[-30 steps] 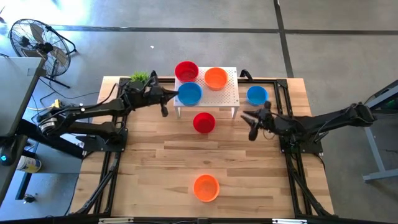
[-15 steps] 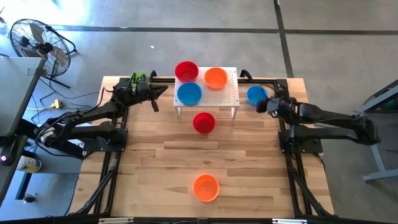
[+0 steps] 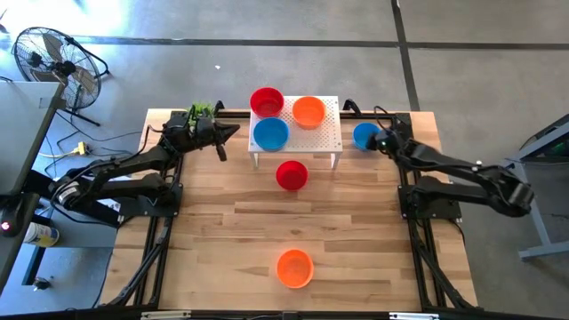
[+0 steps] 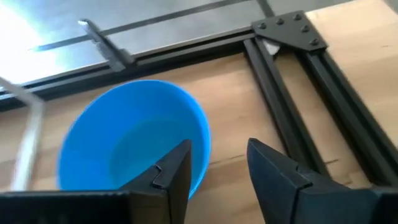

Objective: Pick & Place Mini bowls
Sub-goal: Stack the blue bowl on top of the blue bowls on the shelf

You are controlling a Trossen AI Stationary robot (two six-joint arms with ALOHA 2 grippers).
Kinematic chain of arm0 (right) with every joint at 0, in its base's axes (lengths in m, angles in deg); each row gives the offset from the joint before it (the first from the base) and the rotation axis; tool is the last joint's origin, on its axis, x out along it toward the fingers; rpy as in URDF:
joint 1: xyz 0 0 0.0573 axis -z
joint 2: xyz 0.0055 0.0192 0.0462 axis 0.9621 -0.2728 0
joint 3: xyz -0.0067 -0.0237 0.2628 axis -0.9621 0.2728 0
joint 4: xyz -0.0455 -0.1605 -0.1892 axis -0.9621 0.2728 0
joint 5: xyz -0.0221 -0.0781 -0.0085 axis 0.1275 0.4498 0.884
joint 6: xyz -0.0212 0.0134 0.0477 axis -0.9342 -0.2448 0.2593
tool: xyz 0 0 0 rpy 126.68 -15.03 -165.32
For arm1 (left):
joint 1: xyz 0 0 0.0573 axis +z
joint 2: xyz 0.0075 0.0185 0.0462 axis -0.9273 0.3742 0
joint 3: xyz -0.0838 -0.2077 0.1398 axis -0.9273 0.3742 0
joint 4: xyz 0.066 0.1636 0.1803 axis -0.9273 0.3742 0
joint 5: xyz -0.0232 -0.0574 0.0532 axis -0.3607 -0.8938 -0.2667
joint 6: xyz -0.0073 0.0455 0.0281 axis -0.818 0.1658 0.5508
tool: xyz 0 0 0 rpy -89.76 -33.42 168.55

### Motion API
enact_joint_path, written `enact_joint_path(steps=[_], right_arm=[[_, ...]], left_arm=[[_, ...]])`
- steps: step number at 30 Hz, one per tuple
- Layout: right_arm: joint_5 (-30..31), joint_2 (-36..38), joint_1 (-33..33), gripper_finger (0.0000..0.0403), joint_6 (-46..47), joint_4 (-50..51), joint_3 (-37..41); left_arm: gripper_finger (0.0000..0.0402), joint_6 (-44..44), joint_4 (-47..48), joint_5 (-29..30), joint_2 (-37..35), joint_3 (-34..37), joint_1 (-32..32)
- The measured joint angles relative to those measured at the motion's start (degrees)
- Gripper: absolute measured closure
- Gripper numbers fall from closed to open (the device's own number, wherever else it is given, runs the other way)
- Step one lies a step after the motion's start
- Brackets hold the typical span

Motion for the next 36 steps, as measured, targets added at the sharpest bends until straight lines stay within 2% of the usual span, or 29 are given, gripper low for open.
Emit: enact_joint_path(steps=[13, 17, 22, 27, 29, 32, 36], right_arm=[[-2.1, -13.4, 3.1, 0.0283, -2.1, -8.2, 0.2], [-6.0, -15.5, 4.3, 0.0294, -2.9, -11.5, 0.2], [-8.9, -16.0, 5.2, 0.0330, -4.6, -13.0, 0.2], [-10.5, -16.0, 5.3, 0.0389, -5.6, -13.0, 0.2], [-11.5, -15.7, 5.3, 0.0397, -6.6, -13.0, 0.1], [-14.4, -13.6, 5.3, 0.0393, -6.7, -8.8, -0.4], [-15.7, -7.6, 4.1, 0.0400, -8.2, 6.1, -4.1]], left_arm=[[0.0396, -0.7, -0.4, -1.8, 0.4, 0.0, 0.0], [0.0396, -0.7, -0.1, -1.9, 0.3, 0.0, 0.0], [0.0396, -0.8, 0.0, -1.9, 0.3, 0.0, 0.0], [0.0396, -0.9, 0.0, -3.0, 0.3, 0.0, 0.0], [0.0396, -1.1, 0.0, -3.1, 0.3, 0.0, 0.0], [0.0396, -1.4, 0.2, -3.1, 0.3, 0.0, 0.0], [0.0396, -1.6, 0.3, -3.1, 0.3, 0.0, 0.0]])
